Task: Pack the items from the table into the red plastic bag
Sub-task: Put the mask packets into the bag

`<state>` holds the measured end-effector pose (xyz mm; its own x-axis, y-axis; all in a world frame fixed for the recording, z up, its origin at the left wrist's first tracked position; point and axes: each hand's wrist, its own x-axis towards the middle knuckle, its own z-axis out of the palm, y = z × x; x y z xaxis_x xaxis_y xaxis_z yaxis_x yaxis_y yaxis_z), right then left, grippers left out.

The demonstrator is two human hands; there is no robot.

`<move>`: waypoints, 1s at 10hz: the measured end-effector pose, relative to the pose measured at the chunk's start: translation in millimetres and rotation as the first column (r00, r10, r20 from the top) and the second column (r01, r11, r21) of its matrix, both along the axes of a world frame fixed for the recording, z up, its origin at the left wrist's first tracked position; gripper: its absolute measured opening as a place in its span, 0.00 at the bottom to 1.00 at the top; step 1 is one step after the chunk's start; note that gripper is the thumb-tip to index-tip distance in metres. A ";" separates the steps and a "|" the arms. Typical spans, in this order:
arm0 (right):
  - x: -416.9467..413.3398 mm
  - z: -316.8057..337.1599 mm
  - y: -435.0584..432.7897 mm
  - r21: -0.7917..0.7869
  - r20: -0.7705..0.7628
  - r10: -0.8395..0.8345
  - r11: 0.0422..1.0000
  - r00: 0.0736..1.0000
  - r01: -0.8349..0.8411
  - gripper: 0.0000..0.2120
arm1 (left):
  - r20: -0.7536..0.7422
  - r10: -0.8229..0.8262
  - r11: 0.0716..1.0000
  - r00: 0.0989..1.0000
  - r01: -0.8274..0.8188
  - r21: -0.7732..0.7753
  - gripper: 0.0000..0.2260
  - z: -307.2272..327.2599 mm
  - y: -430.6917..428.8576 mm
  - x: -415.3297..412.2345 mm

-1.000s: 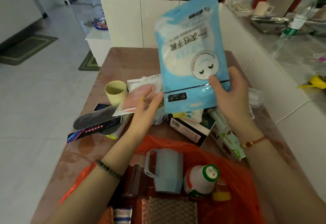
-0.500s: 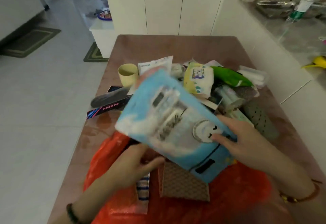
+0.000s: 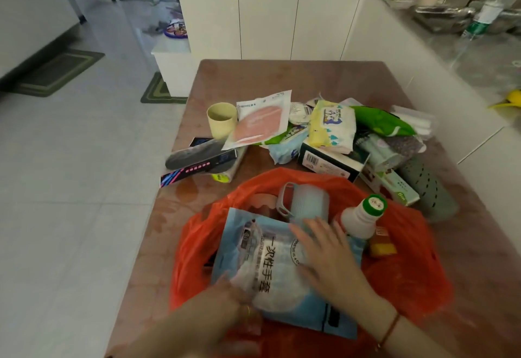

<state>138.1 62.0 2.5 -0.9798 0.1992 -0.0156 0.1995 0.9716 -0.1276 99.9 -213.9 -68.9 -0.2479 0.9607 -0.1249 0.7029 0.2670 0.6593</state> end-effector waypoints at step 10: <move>-263.1 46.3 99.2 -0.729 0.066 -0.643 0.491 0.763 0.477 0.10 | 0.290 0.463 0.874 0.837 -0.485 0.004 0.08 120.5 100.7 -188.1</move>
<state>-124.9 161.2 48.7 -0.6595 0.7188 -0.2202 0.5598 0.2740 -0.7820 -88.1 -113.1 51.6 -0.6424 0.7432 -0.1871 0.2932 0.4639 0.8360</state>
